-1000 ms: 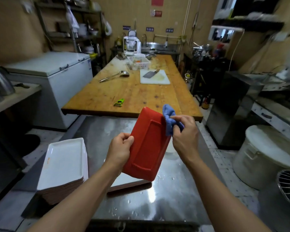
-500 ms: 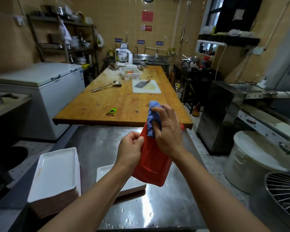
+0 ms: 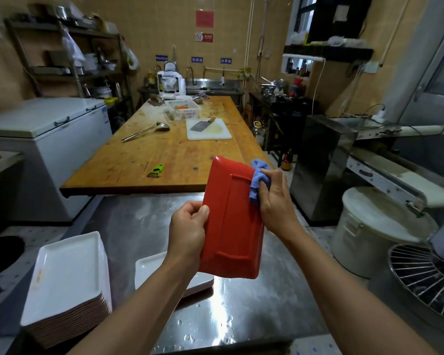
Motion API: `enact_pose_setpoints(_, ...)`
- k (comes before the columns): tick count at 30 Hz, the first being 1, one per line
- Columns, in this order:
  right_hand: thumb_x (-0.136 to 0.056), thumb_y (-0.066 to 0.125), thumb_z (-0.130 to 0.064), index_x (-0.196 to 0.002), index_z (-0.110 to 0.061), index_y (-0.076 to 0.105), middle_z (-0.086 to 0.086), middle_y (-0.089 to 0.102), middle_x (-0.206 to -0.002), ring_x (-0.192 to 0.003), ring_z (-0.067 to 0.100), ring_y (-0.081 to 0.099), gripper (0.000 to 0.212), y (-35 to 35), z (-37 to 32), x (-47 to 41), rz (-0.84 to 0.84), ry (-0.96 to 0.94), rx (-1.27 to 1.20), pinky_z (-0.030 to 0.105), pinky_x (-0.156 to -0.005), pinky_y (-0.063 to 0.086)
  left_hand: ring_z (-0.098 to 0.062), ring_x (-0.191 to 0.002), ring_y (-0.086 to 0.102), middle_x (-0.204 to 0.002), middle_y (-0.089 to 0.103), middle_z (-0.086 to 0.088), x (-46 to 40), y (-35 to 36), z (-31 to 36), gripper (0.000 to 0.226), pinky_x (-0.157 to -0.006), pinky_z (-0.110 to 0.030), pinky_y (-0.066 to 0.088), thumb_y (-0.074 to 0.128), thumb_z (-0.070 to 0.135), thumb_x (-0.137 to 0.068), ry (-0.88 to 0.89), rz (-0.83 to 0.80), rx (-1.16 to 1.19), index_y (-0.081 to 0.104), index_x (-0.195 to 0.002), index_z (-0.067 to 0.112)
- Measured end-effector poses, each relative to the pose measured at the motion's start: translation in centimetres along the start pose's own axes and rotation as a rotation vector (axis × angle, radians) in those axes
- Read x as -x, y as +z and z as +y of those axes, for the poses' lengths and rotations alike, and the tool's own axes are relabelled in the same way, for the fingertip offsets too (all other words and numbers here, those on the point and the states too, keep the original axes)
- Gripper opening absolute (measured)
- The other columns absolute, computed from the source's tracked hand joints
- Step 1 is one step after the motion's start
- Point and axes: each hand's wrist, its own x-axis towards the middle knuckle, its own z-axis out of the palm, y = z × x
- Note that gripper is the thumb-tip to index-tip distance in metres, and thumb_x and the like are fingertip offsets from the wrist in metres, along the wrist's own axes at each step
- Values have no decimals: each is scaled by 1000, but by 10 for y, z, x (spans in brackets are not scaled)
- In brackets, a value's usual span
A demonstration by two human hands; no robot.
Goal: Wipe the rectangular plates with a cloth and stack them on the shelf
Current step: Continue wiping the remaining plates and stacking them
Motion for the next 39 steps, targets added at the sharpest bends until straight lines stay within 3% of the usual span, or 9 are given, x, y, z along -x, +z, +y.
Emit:
enact_pose_setpoints(4, -99, 40, -20, -121, -9, 41, 13, 41, -125, -91, 9, 42, 25, -5, -13, -3, 44, 80, -28, 22, -67, 31, -26, -71, 61, -75, 65, -12, -1, 15, 1, 23, -77, -46, 53, 47, 7, -96, -90, 2, 108, 61, -78, 12)
enact_pose_setpoints(9, -98, 42, -22, -123, -12, 38, 11, 45, -123, -94, 20, 50, 27, -4, -10, 27, 2, 132, 39, 27, -71, 35, -12, -51, 57, -65, 58, -6, -18, 33, 9, 23, -56, -28, 52, 48, 6, -95, -169, 93, 325, 55, -74, 12)
enact_pose_setpoints(13, -97, 45, -27, -123, -20, 36, 6, 46, -124, -102, 20, 54, 28, -4, 4, 55, -33, 183, -2, 32, -79, 45, -15, -59, 53, -67, 56, -5, -34, 44, 11, 24, -62, -29, 49, 51, 5, -94, -163, 157, 396, 53, -71, 14)
enact_pose_setpoints(17, -91, 59, -18, -108, -27, 41, -5, 55, -109, -94, 5, 60, 26, -15, 6, 57, 37, 308, -299, 14, -73, 48, -10, -54, 54, -66, 56, -3, -40, 57, 12, 26, -55, -25, 49, 50, 7, -95, -156, 159, 440, 50, -70, 15)
enact_pose_setpoints(20, -82, 66, 1, -100, -20, 48, 9, 64, -100, -80, 20, 69, 33, -26, 8, 44, 98, 513, -710, 34, -68, 59, -14, -61, 58, -70, 58, -4, -39, 62, 8, 25, -69, -35, 53, 47, 10, -97, -159, 85, 443, 50, -73, 16)
enact_pose_setpoints(27, -82, 50, 18, -112, -9, 52, 14, 64, -100, -78, 26, 67, 41, -36, 18, 26, 76, 637, -1123, 34, -63, 60, -12, -66, 59, -84, 60, -3, -45, 37, 4, 8, -59, -26, 48, 48, 20, -98, -151, -176, 87, 52, -96, 14)
enact_pose_setpoints(30, -83, 48, 19, -110, -9, 55, 13, 66, -96, -71, 22, 70, 40, -45, 25, 20, -17, 615, -1096, 31, -60, 59, -10, -84, 59, -110, 58, -4, -60, 18, 15, 43, -72, -27, 45, 60, 30, -90, -64, -121, -108, 44, -125, 12)
enact_pose_setpoints(34, -81, 48, 19, -110, -8, 57, 11, 69, -90, -67, 20, 70, 41, -56, 30, 10, -187, 573, -1027, 29, -55, 57, -12, -92, 56, -116, 53, -4, -85, 2, 56, 54, -59, -17, 43, 66, 33, -84, 134, -159, -289, 45, -129, 11)
enact_pose_setpoints(39, -36, 94, -21, -114, -10, 60, 13, 70, -99, -81, 26, 69, 87, -54, 38, -5, -371, 486, -982, 34, -67, 59, -29, -88, 67, -103, 69, -17, -98, -14, 80, 48, -81, -41, 54, 67, 36, -76, -91, -522, -348, 63, -114, 6)
